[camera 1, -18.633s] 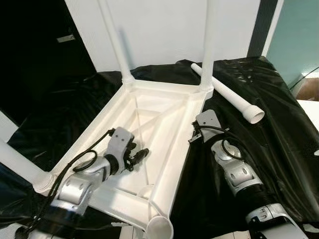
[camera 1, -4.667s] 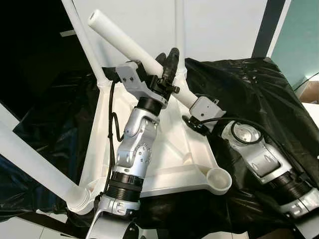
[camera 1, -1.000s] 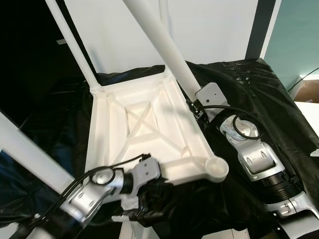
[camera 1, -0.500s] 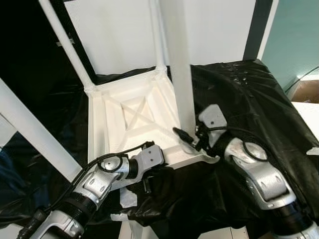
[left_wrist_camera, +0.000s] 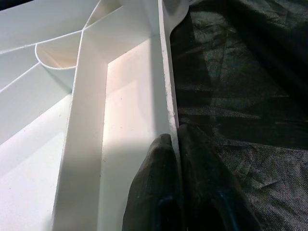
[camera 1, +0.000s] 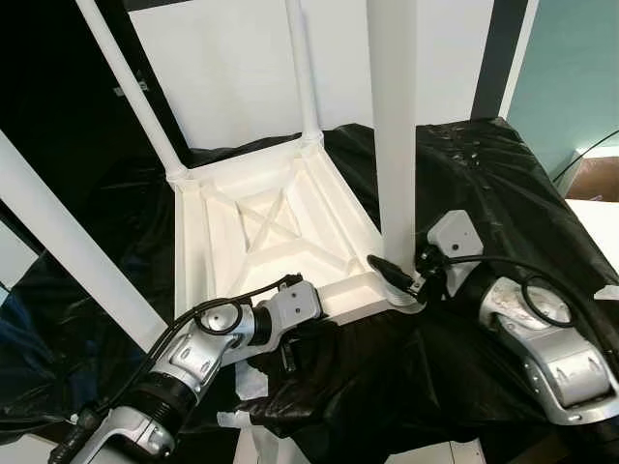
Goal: Building children table
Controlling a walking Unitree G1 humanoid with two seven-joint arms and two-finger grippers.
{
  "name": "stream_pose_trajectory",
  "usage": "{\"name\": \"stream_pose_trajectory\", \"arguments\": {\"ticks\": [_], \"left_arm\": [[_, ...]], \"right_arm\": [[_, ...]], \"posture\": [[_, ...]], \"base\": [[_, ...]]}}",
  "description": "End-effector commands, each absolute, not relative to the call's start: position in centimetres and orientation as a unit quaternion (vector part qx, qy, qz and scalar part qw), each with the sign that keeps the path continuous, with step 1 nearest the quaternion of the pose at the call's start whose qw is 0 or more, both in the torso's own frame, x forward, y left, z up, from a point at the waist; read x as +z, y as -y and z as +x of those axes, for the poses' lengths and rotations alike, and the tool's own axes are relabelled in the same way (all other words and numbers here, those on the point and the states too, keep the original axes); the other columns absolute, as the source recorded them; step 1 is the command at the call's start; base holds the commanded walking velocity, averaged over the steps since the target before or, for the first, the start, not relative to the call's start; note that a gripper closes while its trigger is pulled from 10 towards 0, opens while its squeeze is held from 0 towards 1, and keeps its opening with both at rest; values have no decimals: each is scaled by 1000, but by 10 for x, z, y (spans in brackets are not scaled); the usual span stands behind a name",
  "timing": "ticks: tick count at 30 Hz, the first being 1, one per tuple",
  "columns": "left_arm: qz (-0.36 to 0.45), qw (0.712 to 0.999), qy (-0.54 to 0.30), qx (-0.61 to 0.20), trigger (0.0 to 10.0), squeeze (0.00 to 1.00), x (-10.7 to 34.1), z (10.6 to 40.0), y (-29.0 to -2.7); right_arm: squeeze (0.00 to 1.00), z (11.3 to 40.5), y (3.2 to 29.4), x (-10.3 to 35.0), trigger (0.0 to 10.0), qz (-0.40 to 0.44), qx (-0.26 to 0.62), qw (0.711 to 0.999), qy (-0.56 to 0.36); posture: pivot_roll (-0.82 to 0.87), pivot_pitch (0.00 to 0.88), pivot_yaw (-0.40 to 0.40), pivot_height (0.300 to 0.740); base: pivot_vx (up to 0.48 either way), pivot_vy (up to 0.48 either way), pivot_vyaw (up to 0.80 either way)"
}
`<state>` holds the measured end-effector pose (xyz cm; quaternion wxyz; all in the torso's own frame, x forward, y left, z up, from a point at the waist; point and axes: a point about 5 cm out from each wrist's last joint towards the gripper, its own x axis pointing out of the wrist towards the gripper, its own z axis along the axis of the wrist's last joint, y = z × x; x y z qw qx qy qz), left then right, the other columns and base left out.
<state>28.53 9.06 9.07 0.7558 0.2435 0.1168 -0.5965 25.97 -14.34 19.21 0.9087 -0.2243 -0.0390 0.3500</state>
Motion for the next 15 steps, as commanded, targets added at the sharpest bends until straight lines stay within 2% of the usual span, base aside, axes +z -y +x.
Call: {"name": "stream_pose_trajectory", "arguments": {"ticks": [1, 3, 7, 15], "left_arm": [[281, 835, -126, -457, 10000, 0, 80, 300, -111], [280, 834, -126, -458, 10000, 0, 80, 300, -110], [279, 832, -126, -463, 10000, 0, 78, 299, -109], [260, 836, -105, -472, 10000, 0, 86, 298, -107]], "right_arm": [[0, 261, 149, 184, 10000, -234, 346, 908, 16], [0, 263, 151, 181, 10000, -242, 345, 907, 12], [0, 269, 148, 166, 10000, -200, 345, 917, -1], [0, 271, 140, 150, 10000, -208, 364, 908, -13]], "posture": [[-102, 0, 127, 740], [-102, 0, 127, 740], [-103, 0, 123, 740], [-83, 0, 122, 740]], "base": [[0, 0, 0], [0, 0, 0], [0, 0, 0], [0, 0, 0]]}}
